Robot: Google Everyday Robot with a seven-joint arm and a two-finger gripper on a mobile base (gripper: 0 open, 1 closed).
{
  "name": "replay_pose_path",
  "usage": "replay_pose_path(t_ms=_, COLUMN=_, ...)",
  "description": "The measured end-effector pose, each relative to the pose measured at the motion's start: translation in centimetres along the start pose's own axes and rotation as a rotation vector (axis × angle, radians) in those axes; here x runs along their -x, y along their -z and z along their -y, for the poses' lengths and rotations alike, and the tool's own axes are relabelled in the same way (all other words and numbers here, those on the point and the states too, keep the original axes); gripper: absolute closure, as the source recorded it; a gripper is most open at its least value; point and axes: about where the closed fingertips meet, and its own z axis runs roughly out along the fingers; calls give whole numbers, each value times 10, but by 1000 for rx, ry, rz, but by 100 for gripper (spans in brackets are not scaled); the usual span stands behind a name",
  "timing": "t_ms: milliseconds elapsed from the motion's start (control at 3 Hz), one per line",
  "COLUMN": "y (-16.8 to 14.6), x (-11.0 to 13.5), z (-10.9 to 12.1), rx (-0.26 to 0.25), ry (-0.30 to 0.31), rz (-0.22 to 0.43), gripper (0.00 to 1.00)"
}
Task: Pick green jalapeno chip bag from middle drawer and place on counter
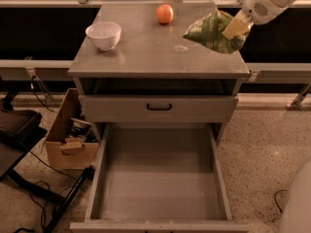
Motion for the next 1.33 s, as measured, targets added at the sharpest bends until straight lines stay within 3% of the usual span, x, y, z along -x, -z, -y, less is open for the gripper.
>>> replay_pose_path(t_ms=333, y=-18, x=29, z=33, rx=-19, ry=-18, rz=138, gripper=100)
replay_pose_path(t_ms=667, y=-62, x=50, z=52, rx=2, ry=-42, rz=231, gripper=100)
replay_pose_path(t_ms=1333, y=-75, x=50, z=56, rx=7, ry=-48, rz=237, gripper=54)
